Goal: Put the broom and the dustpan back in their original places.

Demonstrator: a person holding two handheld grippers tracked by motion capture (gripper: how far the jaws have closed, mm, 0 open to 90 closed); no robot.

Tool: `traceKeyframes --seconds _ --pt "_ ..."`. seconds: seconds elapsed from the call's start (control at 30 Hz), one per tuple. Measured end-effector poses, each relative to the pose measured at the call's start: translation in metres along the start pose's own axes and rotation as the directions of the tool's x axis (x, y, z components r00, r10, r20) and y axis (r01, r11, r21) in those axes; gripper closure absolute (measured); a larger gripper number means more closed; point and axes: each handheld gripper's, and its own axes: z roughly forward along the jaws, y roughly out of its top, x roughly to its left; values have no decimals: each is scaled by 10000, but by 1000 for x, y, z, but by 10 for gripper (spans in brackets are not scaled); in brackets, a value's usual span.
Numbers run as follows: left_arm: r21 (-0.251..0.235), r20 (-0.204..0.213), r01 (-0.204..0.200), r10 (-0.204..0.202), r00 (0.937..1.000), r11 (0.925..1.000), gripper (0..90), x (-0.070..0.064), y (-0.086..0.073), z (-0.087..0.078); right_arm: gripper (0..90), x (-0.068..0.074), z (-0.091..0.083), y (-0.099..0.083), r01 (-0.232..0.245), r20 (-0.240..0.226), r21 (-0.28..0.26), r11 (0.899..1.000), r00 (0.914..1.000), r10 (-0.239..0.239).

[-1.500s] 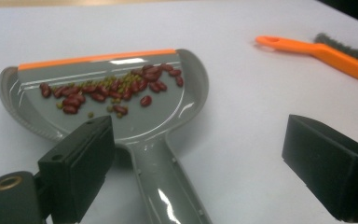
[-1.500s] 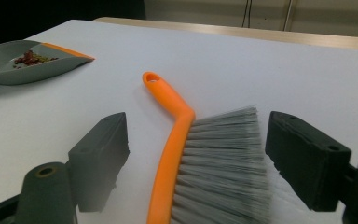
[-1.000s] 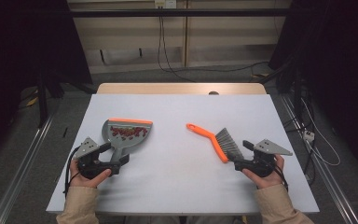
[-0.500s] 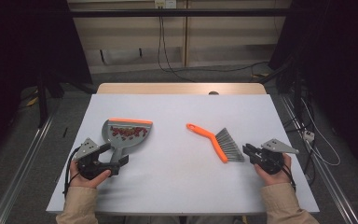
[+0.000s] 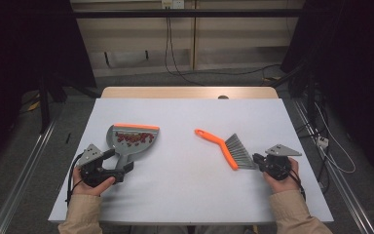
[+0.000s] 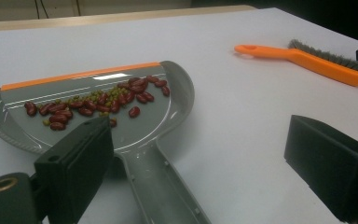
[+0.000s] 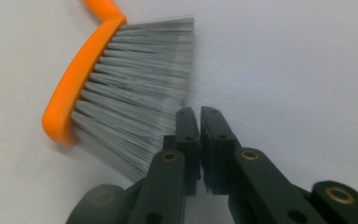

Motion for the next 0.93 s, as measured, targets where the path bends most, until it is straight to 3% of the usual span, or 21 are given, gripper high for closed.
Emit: traceKeyframes --seconds 0.13,0.2,0.3,0.4,0.53,0.67,0.77,0.93 --pt "-44 13 -3 3 10000 10000 80 0 0 0 889 4 1 0 90 -335 234 9997 9994 -82" --pt "-34 15 -19 19 10000 10000 80 -1 0 0 893 7 1 0 -8 -735 319 9995 9973 31" --pt "-42 5 -49 49 10000 10000 80 -1 1 -1 880 14 -1 -1 120 -1134 175 9998 9935 -99" --pt "-92 38 12 -11 10000 10000 80 -2 0 -1 775 14 -7 -1 -76 -913 -190 9998 9958 58" --pt "-136 186 -75 77 9998 9999 78 -4 0 -3 606 13 -18 -1 -542 -1440 -1121 9922 9889 378" --pt "-113 302 -149 153 9994 9998 76 -6 -4 -7 427 20 -26 -2 -633 -1970 -1877 9802 9801 256" --pt "-151 266 -86 90 9996 9998 75 -6 -8 -9 351 22 -27 -2 -547 -2020 -1974 9788 9793 140" --pt "-133 301 -97 101 9995 9999 70 -6 -9 -7 281 23 -24 -3 -708 -1912 -1928 9787 9810 333"
